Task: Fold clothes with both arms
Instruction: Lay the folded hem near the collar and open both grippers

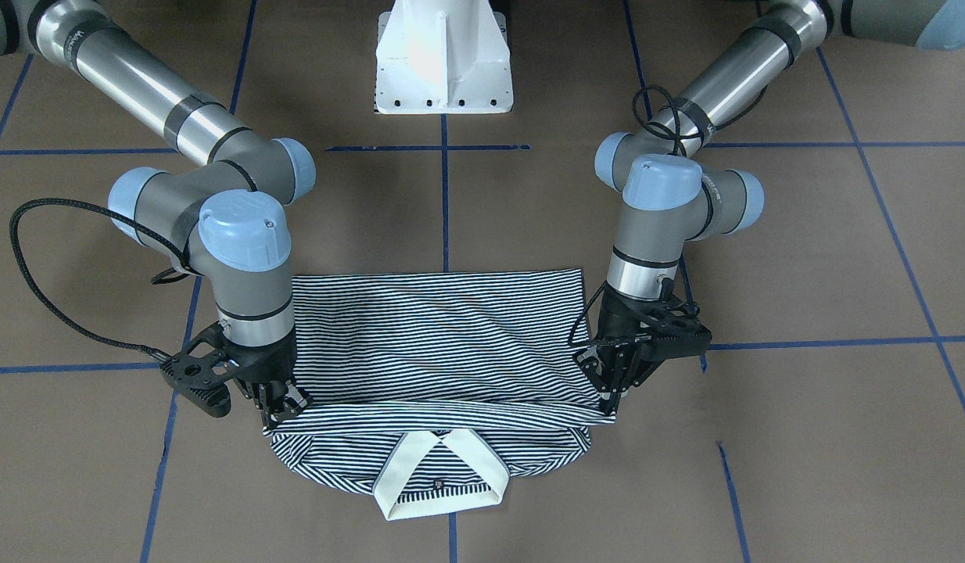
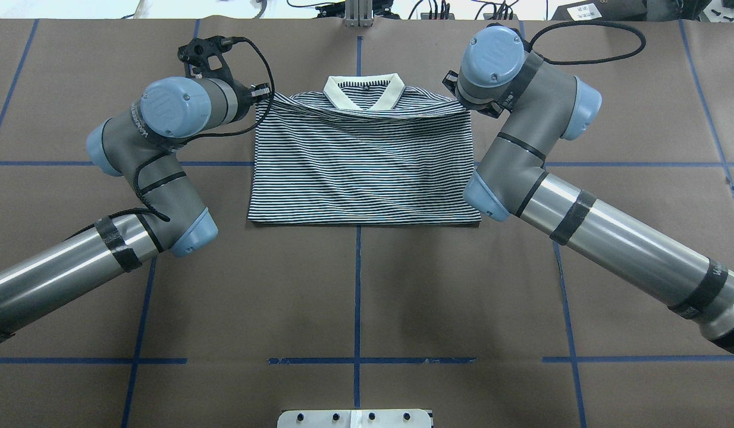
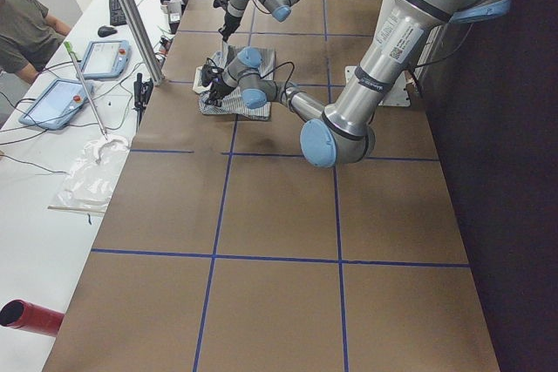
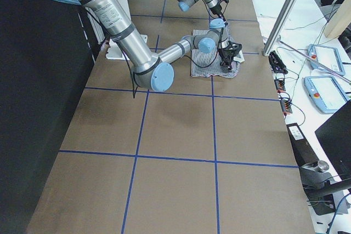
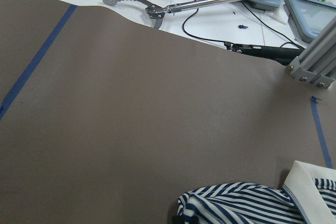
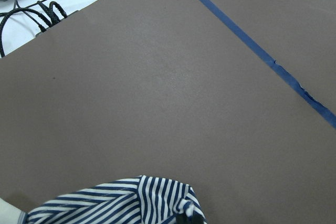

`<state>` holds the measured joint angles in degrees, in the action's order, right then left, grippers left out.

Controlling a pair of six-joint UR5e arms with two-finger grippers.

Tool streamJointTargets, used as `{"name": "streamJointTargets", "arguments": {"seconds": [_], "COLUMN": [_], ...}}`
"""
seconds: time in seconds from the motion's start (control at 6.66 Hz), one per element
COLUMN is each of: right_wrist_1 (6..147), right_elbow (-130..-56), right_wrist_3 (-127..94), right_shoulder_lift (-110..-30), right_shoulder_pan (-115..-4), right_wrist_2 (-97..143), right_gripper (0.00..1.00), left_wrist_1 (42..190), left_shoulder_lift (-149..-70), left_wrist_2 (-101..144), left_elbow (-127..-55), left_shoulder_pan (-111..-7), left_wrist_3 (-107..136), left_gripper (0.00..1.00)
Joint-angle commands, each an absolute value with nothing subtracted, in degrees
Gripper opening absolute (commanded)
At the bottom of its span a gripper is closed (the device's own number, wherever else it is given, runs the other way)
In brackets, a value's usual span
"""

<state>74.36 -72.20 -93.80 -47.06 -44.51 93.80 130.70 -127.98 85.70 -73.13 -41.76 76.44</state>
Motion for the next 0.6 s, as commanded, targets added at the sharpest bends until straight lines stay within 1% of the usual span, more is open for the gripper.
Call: {"name": "streamJointTargets", "arguments": {"seconds": [0.0, 0.15, 0.3, 0.45], "right_wrist_1": [74.27, 72.61, 70.60, 70.58], "right_elbow": [-69.35, -68.21, -66.72, -66.62], "right_wrist_3": [-93.69, -93.69, -93.69, -93.69], "right_shoulder_lift": [-46.14, -46.06, -46.05, -45.88], "right_shoulder_pan": [-44.47, -44.39, -44.21, -44.21], "right_wrist_2": [93.69, 93.69, 93.60, 93.52], "right_gripper": [0.00, 0.00, 0.23, 0.43], "left_wrist_1": [130.78, 130.96, 131.04, 131.04], "left_shoulder_lift": [-129.63, -130.60, -130.69, -130.78], "left_wrist_2": [85.78, 85.69, 85.78, 85.78], "left_elbow": [-70.24, -68.05, -67.94, -67.94], "left_shoulder_pan": [-41.75, -41.75, -41.66, -41.66], "left_wrist_3": [76.38, 76.29, 76.29, 76.38], "left_gripper": [0.00, 0.00, 0.00, 0.03]}}
